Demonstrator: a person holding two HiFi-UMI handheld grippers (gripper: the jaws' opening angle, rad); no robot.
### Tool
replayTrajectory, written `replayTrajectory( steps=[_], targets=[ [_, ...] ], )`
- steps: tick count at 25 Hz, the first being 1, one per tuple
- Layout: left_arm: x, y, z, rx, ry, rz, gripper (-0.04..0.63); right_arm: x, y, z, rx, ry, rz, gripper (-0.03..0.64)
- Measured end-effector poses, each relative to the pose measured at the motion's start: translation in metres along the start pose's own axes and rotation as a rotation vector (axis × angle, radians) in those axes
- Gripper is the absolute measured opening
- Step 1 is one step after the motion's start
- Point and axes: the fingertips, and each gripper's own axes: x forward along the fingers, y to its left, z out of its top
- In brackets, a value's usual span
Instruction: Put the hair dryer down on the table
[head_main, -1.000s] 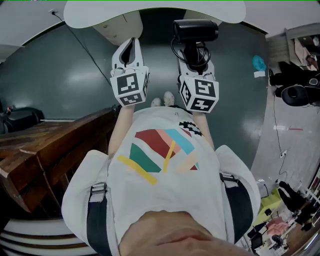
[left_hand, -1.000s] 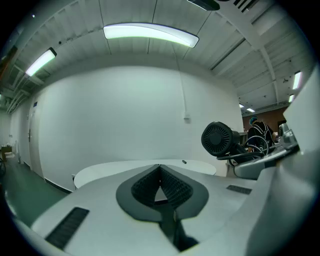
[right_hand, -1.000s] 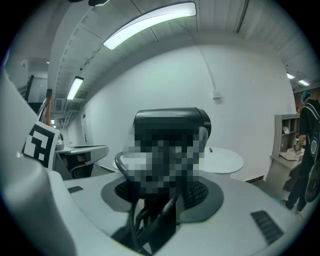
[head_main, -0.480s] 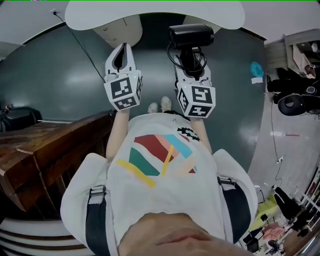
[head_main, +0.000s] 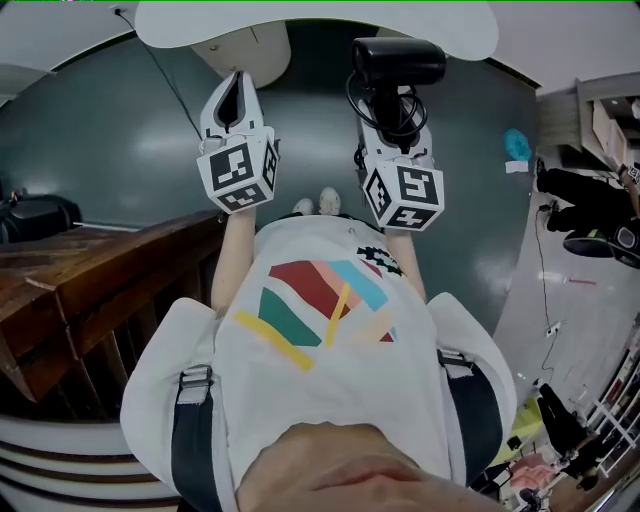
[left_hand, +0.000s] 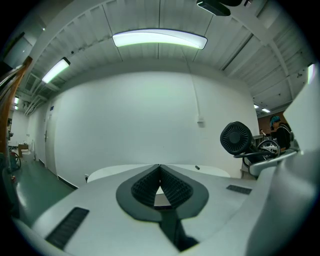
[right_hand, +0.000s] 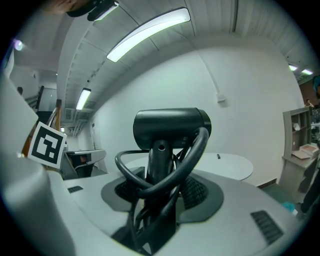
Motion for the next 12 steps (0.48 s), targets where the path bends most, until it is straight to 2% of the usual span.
replayTrajectory(
  steps=[4, 12],
  targets=[
    [0.004, -0.009, -0.004, -0.022, 0.012, -0.004, 0.017, 0.0, -0.001, -0.001, -0.006, 0.01, 0.051, 0.221],
    [0.011, -0.039, -0.006, -0.03, 0.0, -0.013, 0.017, 0.006, -0.027, -0.006, -0.024, 0.036, 0.055, 0.221]
  ],
)
